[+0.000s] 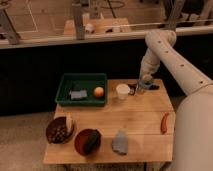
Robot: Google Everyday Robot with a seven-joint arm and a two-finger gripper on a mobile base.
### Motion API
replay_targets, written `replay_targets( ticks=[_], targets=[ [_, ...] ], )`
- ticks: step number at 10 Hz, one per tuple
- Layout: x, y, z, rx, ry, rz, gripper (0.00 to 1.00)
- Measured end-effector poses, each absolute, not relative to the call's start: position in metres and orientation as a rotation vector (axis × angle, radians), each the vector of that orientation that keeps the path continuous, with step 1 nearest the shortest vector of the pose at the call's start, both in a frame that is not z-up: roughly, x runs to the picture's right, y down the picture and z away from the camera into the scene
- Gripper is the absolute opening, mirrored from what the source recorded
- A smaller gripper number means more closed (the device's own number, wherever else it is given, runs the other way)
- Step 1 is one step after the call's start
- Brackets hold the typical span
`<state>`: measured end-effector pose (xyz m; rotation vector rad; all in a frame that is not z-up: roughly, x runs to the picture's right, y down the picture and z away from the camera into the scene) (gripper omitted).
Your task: Stack cups into tray
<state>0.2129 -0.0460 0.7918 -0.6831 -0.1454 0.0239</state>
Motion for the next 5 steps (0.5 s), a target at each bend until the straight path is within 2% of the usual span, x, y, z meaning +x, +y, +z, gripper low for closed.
replay_targets(
  ticks=[5],
  targets=[
    [0.166, -0.044, 0.792, -0.662, -0.228, -0.007, 0.00]
  ],
)
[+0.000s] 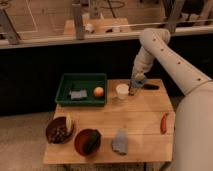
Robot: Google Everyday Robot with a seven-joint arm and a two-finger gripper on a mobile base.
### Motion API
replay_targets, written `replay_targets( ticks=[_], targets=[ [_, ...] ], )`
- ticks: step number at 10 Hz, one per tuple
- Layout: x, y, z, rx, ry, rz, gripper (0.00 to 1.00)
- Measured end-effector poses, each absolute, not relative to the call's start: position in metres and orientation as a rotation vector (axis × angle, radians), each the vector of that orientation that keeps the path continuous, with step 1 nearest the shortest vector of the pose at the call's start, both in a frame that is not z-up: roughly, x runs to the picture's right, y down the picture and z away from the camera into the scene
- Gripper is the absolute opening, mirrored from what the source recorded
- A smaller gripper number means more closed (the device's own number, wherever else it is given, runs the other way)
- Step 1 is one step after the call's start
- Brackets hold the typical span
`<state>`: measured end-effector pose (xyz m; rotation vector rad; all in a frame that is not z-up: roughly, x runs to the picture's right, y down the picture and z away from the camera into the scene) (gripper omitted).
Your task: Stack cups into tray
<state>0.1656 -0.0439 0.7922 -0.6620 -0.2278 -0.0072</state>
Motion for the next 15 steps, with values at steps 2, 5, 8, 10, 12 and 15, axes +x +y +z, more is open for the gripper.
replay_targets(
  ticks=[2, 5, 8, 10, 12, 15],
  targets=[
    [0.162, -0.042, 0.793, -0.658, -0.244, -0.001, 0.00],
    [0.160, -0.042, 0.793, -0.659, -0.246, -0.003, 0.00],
    [0.167, -0.042, 0.800, -0.656, -0.250, 0.073, 0.00],
    [0.178, -0.049, 0.813, -0.660, -0.214, 0.256, 0.00],
    [0.187, -0.062, 0.824, -0.662, -0.187, 0.466, 0.00],
    [0.180, -0.069, 0.836, -0.683, -0.189, 0.546, 0.00]
  ],
)
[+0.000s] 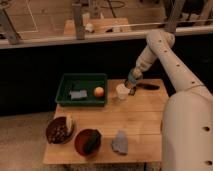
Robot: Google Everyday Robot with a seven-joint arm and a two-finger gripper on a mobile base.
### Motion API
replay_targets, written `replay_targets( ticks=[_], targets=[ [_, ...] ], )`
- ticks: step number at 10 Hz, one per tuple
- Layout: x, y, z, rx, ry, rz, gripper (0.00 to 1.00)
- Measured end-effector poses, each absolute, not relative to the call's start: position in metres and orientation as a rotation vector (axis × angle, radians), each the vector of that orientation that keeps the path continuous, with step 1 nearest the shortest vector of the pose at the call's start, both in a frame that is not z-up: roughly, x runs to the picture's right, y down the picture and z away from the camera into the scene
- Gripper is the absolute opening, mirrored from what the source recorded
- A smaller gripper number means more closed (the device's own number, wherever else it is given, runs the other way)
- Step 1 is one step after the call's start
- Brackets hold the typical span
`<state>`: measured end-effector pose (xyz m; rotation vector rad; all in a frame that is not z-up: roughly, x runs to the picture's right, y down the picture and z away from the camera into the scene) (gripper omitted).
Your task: Stack cups into tray
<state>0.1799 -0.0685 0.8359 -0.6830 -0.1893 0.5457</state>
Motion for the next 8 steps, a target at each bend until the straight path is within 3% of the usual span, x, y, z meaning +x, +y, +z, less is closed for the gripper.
replay_targets(
  ticks=[6, 8],
  targets=[
    [0.158, -0.054, 0.851, -0.680, -0.170, 0.579, 0.00],
    [0.150, -0.051, 0.858, -0.672, -0.156, 0.579, 0.07]
  ],
)
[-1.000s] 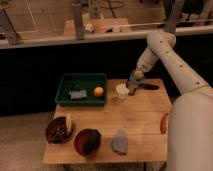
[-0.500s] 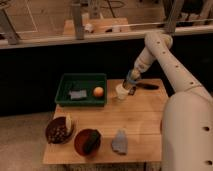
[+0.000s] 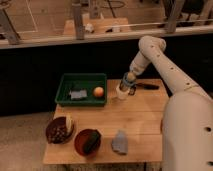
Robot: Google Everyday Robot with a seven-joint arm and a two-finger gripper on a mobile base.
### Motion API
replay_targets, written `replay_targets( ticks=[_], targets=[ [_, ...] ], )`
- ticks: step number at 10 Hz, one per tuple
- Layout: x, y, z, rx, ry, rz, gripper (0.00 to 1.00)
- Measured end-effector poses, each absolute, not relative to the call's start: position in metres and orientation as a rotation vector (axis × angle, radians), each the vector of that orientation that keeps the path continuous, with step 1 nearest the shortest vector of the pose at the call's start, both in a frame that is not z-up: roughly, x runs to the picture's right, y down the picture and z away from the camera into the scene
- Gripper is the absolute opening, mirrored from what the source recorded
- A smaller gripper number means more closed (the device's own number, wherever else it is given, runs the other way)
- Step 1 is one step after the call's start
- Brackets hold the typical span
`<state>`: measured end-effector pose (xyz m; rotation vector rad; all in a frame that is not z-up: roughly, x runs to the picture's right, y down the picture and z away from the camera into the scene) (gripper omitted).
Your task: Stack cups into tray
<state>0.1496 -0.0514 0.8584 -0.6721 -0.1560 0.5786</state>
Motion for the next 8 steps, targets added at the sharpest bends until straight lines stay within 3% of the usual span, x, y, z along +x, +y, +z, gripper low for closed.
replay_targets(
  ticks=[5, 7, 8],
  targets=[
    [0.143, -0.058, 0.878, -0.650, -0.155, 0.606, 0.59],
    [0.145, -0.065, 0.880, -0.627, -0.154, 0.611, 0.76],
    [0.149, -0.068, 0.880, -0.617, -0.149, 0.609, 0.80]
  ],
)
